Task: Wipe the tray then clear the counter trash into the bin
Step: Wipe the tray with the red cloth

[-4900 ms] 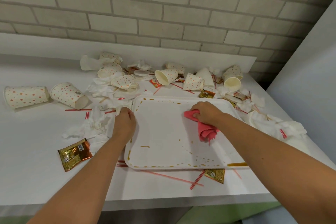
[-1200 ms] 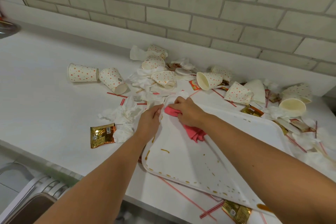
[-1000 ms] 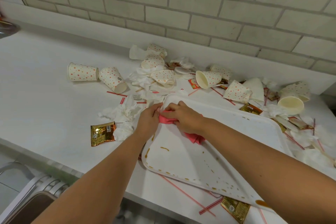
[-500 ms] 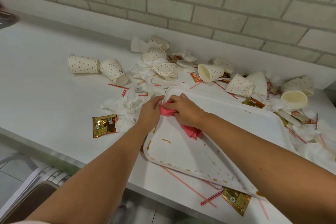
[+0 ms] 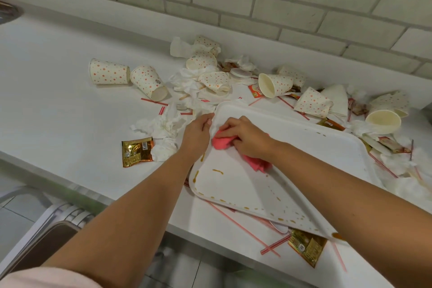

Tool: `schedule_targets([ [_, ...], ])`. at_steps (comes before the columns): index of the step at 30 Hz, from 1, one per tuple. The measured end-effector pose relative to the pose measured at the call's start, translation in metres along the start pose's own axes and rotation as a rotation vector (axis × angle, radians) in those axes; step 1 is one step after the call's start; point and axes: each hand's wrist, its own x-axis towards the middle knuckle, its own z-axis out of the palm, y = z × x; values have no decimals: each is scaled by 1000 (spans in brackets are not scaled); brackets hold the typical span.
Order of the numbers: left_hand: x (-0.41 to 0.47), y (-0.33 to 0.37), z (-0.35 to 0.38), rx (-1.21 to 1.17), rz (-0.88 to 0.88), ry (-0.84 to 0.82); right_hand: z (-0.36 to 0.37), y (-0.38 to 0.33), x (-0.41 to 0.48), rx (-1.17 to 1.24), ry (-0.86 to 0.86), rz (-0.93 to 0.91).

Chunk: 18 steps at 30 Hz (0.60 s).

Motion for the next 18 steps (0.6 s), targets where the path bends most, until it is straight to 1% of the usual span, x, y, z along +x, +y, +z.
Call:
schedule_targets([
  [2, -1, 1, 0, -7, -7, 8, 11, -11, -1, -40, -42, -74],
  [6, -1, 2, -1, -20, -2, 8, 10, -19, -17, -79, -88, -86],
  [10, -2, 3, -1, -34, -12, -5, 7, -17, -38, -37, -132, -300],
  [12, -2, 3, -1, -43, -20, -15, 2, -6, -40, 13, -141, -248],
  [13, -2, 3, 0, -48, -21, -15, -1, -1, -38, 32, -113, -201],
  [16, -2, 4, 1, -49, -14, 6, -1, 1, -30, 44, 43, -72],
  [18, -2, 4, 1, -51, -12, 19, 10, -8, -22, 35, 127, -60],
])
